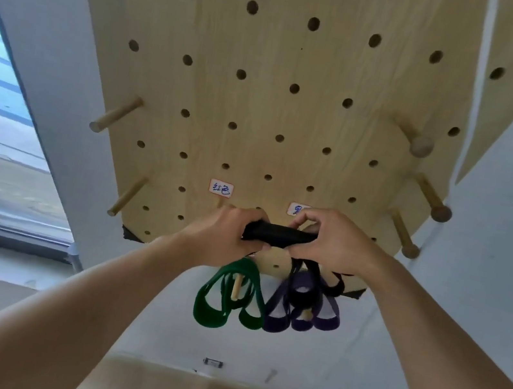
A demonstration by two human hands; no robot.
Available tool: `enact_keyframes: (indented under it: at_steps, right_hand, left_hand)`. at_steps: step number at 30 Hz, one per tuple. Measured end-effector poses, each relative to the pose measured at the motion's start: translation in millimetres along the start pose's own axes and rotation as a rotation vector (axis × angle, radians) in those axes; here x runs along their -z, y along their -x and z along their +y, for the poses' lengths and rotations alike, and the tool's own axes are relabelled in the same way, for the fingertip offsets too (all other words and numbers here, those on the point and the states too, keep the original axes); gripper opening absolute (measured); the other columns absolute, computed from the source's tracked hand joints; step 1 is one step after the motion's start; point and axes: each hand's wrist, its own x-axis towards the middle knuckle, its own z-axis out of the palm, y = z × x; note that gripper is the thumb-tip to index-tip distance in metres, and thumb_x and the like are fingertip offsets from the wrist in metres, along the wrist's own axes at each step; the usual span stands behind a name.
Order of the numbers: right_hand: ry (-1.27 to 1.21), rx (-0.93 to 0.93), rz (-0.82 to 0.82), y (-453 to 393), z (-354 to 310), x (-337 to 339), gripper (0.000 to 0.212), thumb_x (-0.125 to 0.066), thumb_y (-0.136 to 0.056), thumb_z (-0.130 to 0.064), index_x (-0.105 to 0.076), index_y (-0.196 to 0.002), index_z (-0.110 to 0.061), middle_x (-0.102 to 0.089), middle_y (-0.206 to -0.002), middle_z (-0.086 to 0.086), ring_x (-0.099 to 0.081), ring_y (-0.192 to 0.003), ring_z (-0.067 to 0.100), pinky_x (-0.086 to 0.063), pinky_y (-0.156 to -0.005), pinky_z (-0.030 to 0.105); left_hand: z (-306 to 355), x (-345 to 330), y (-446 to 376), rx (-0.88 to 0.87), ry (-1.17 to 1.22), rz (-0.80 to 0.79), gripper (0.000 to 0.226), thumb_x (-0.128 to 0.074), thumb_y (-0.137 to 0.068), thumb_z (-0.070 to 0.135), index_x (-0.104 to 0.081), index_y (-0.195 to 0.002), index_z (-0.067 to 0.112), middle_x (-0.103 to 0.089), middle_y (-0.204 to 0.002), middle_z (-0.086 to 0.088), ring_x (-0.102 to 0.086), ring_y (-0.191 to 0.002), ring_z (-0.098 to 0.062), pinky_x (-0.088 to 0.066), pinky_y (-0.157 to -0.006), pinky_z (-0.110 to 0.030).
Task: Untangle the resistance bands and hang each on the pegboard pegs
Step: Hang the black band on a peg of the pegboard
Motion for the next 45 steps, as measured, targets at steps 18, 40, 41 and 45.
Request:
enact_keyframes:
  at_steps: [18,40,41,45]
  right_hand:
    - [-0.045,0.121,0.113,-47.0,81.2,9.8,0.041,-0.089,-0.075,-0.035,-0.067,-0.108,-0.042,-0.071,-0.107,-0.026,-0.065,-0.102,-0.005,-0.054,-0.097,0.036]
    - [-0.100,0.222,0.228,-50.0,86.2,10.0,0.020,-0.085,-0.082,-0.032,-0.068,-0.092,-0.034,-0.073,-0.097,-0.016,-0.069,-0.092,0.002,-0.059,-0.087,0.041]
    - [-0.094,0.221,0.272,-51.6,88.0,6.4,0.018,-0.085,-0.081,-0.034,-0.068,-0.088,-0.034,-0.074,-0.098,-0.015,-0.069,-0.092,0.004,-0.059,-0.086,0.042]
    - [0.055,0.277,0.339,-52.5,89.9,-1.5,0.033,-0.081,-0.083,-0.046,-0.075,-0.113,-0.033,-0.070,-0.113,-0.017,-0.060,-0.107,0.005,-0.049,-0.096,0.030]
  left_hand:
    - [-1.9,-38.8,-68.9,0.223,0.078,0.007,0.031,-0.084,-0.078,0.039,-0.062,-0.100,0.041,-0.063,-0.085,0.019,-0.057,-0.077,0.003,-0.034,-0.060,-0.012]
    - [-1.8,-23.0,-63.8,0.180,0.247,0.122,0.047,-0.069,-0.062,0.079,-0.070,-0.094,0.045,-0.075,-0.090,0.013,-0.073,-0.082,-0.007,-0.063,-0.077,-0.045]
    - [-3.0,-24.4,-65.1,0.180,0.219,0.146,0.047,-0.068,-0.065,0.079,-0.071,-0.097,0.044,-0.075,-0.090,0.014,-0.072,-0.082,-0.006,-0.063,-0.077,-0.045]
    - [-3.6,-26.9,-68.1,0.179,0.172,0.235,0.045,-0.076,-0.079,0.057,-0.069,-0.116,0.033,-0.073,-0.105,0.014,-0.069,-0.096,-0.006,-0.061,-0.084,-0.038]
